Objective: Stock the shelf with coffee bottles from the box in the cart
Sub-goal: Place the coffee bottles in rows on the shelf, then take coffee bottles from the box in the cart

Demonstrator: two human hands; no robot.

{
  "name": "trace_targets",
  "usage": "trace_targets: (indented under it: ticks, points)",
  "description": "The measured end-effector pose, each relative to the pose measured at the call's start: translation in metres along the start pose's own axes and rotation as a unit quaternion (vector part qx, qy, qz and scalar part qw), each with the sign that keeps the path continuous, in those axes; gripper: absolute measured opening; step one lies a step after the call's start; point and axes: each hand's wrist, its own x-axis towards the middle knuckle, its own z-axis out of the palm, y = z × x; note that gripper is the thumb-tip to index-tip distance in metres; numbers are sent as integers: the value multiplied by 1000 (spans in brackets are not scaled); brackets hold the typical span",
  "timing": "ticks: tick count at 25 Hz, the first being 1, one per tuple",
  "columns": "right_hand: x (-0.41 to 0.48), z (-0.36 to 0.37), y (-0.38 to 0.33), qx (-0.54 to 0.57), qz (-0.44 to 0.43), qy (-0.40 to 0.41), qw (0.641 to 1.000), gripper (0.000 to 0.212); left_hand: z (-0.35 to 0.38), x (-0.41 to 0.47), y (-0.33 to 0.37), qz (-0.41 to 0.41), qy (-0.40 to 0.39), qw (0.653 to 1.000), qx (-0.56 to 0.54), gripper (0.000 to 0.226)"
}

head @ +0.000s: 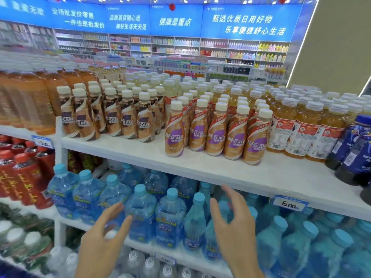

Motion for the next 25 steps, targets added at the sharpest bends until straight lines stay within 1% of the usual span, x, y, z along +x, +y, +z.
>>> trace_targets:
  ticks: [3,5,7,10,12,13,15,17,19,22,25]
  points:
    - [-48,54,-8,9,-7,-66,998,38,-46,-32,-43,-74,49,996,-12,29]
    - [-80,103,-13,8,-3,-145,989,36,-90,-52,-77,-124,87,988,-4,27]
    - [-111,156,-21,7,17,-224,974,37,-139,-71,-107,-174,114,978,25,31]
    - [-164,240,-35,-7,47,-351,935,48,-222,-105,-155,-245,156,956,29,29]
    - [-199,288,-39,-30,62,-435,898,52,-267,-130,-184,-262,181,948,20,30]
    - [-218,311,-40,-44,61,-472,878,53,-290,-143,-198,-270,207,940,14,28]
    - [-252,355,-43,-86,62,-527,843,59,-329,-166,-225,-313,253,916,-14,28]
    - [-280,389,-51,-121,74,-570,809,60,-362,-186,-246,-361,271,892,-16,27]
    - [-311,416,-69,-142,69,-605,780,55,-388,-205,-260,-401,281,872,-15,21]
    - [-349,453,-92,-115,86,-595,791,37,-417,-219,-271,-426,309,850,15,22]
    - [-368,497,-105,-136,81,-634,757,35,-437,-215,-289,-440,328,836,18,14]
